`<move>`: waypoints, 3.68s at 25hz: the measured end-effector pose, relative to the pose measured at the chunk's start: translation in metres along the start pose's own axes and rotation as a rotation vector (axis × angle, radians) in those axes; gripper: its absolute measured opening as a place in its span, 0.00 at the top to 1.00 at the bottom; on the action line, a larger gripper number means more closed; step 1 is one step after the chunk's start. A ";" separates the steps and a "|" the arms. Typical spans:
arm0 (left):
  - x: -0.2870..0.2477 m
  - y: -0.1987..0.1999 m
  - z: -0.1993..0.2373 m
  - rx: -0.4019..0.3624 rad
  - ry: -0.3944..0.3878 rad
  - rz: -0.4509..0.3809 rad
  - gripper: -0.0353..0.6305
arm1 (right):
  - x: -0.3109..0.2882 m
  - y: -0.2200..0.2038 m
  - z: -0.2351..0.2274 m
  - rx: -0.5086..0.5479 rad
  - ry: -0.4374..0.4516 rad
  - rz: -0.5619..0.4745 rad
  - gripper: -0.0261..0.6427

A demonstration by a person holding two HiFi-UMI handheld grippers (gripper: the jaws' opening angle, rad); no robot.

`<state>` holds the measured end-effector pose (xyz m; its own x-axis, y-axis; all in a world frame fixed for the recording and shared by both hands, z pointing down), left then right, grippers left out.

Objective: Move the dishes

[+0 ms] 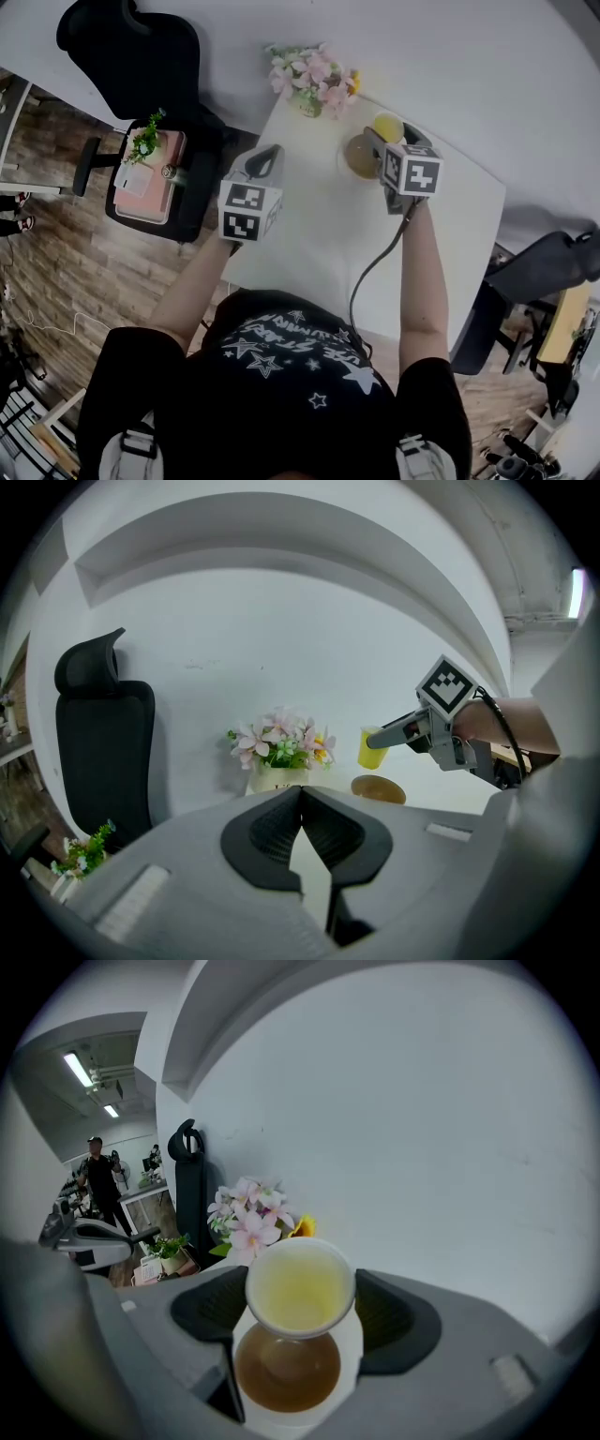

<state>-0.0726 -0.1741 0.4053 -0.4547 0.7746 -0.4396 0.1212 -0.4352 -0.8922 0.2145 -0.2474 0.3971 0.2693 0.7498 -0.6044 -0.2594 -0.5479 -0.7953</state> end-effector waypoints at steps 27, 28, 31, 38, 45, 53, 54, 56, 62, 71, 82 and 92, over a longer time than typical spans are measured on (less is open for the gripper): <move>-0.041 -0.007 0.007 -0.005 0.074 0.071 0.93 | -0.116 -0.001 -0.023 0.242 0.286 0.144 0.42; -0.041 -0.008 0.006 -0.004 0.074 0.074 0.93 | -0.118 -0.002 -0.023 0.243 0.294 0.153 0.42; -0.042 -0.011 0.004 -0.003 0.074 0.082 0.93 | -0.121 -0.007 -0.024 0.243 0.311 0.178 0.42; -0.042 -0.011 0.003 -0.006 0.073 0.088 0.93 | -0.122 -0.007 -0.023 0.247 0.329 0.186 0.42; -0.040 -0.007 0.000 -0.009 0.073 0.077 0.93 | -0.107 -0.004 -0.025 0.236 0.304 0.151 0.42; -0.032 0.000 -0.006 -0.033 0.058 0.057 0.93 | -0.079 -0.008 -0.030 0.179 0.259 0.104 0.42; -0.030 0.001 -0.007 -0.035 0.057 0.053 0.93 | -0.072 -0.009 -0.031 0.166 0.252 0.093 0.42; -0.028 0.003 -0.009 -0.040 0.054 0.047 0.93 | -0.058 -0.013 -0.033 0.143 0.235 0.073 0.42; -0.025 0.002 -0.019 -0.052 0.041 0.043 0.93 | -0.028 -0.041 -0.042 0.052 0.168 0.089 0.42; -0.029 -0.002 -0.033 -0.066 0.010 0.059 0.93 | -0.018 -0.085 -0.039 -0.145 0.104 0.181 0.57; -0.037 -0.011 -0.035 -0.068 -0.017 0.096 0.93 | -0.030 -0.100 -0.040 -0.224 0.039 0.241 0.79; -0.044 -0.010 -0.037 -0.071 -0.043 0.107 0.93 | -0.036 -0.098 -0.039 -0.247 0.026 0.262 0.91</move>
<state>-0.0214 -0.1872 0.4298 -0.4727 0.7048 -0.5290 0.2328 -0.4791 -0.8463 0.2668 -0.2353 0.4953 0.2480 0.5643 -0.7874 -0.0912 -0.7956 -0.5989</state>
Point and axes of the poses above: the fingertips, and each gripper's own axes: x backward along the fingers, z to its left, y out of its top, the point moved 10 cm from there along x, backward along the fingers, and after that the axes turned 4 degrees about x, right-handed, at the moved point
